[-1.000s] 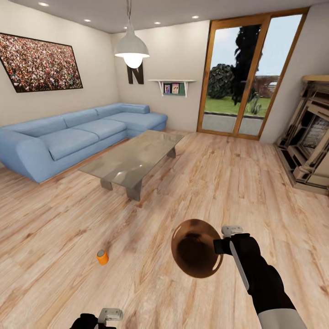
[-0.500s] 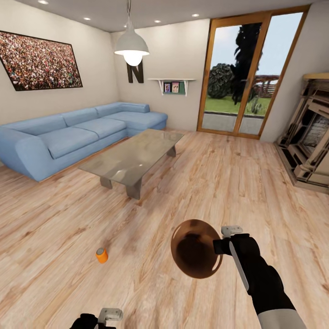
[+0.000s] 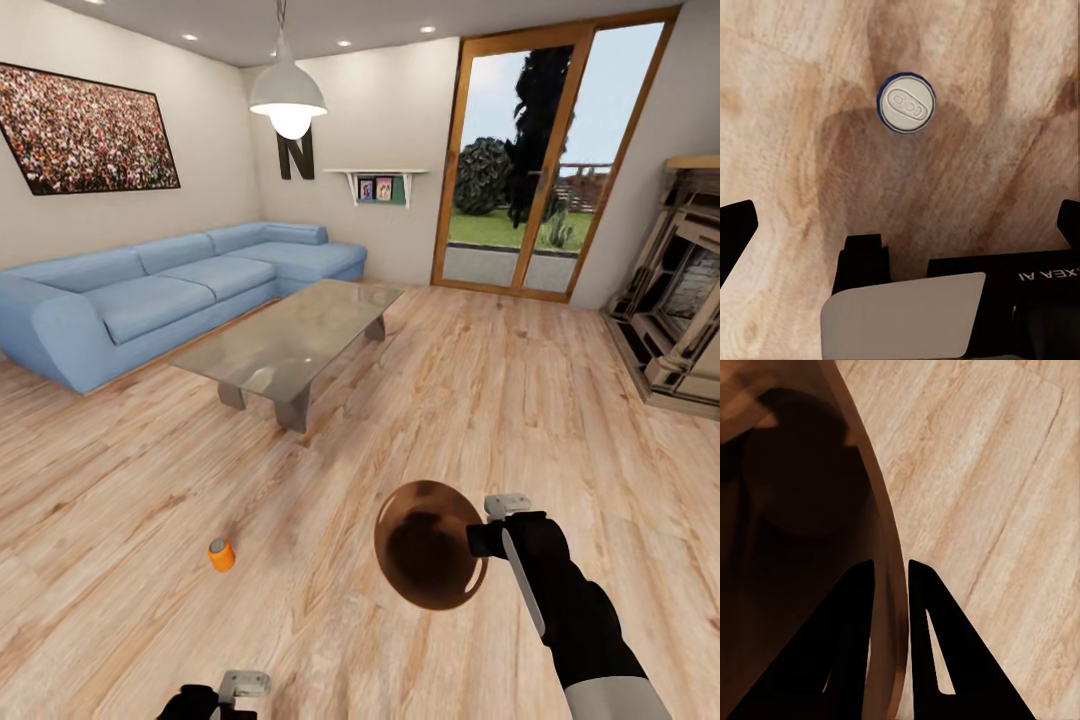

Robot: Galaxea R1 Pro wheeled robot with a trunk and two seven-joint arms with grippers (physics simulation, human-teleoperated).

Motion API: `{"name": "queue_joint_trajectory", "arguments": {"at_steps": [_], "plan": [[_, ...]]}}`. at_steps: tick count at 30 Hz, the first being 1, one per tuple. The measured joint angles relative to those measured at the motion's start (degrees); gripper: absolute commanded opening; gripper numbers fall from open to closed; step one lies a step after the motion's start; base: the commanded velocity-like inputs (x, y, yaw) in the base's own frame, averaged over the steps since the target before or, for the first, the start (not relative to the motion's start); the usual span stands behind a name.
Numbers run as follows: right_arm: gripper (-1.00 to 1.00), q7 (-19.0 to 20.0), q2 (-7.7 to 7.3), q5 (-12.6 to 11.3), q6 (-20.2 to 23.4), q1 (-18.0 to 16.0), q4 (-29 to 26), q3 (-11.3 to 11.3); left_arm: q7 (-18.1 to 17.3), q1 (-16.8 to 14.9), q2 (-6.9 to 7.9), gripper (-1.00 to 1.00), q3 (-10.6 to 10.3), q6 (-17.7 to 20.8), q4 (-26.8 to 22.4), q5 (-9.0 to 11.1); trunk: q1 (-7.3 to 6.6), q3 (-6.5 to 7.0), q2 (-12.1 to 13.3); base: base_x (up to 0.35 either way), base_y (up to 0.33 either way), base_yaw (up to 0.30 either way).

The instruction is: Put the three can of soda from the living room inside the tash can in the kitchen.

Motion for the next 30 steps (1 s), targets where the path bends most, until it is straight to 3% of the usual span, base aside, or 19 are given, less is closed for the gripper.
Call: {"name": "queue_joint_trajectory", "arguments": {"at_steps": [30], "plan": [[-1.00,0.0,0.01,0.2,0.0,0.1,0.0,0.1,0.1,-0.1,-0.96,1.00,0.2,-2.8,0.3,0.1,6.59,-5.39,-12.0,0.000,0.000,0.000]]}}
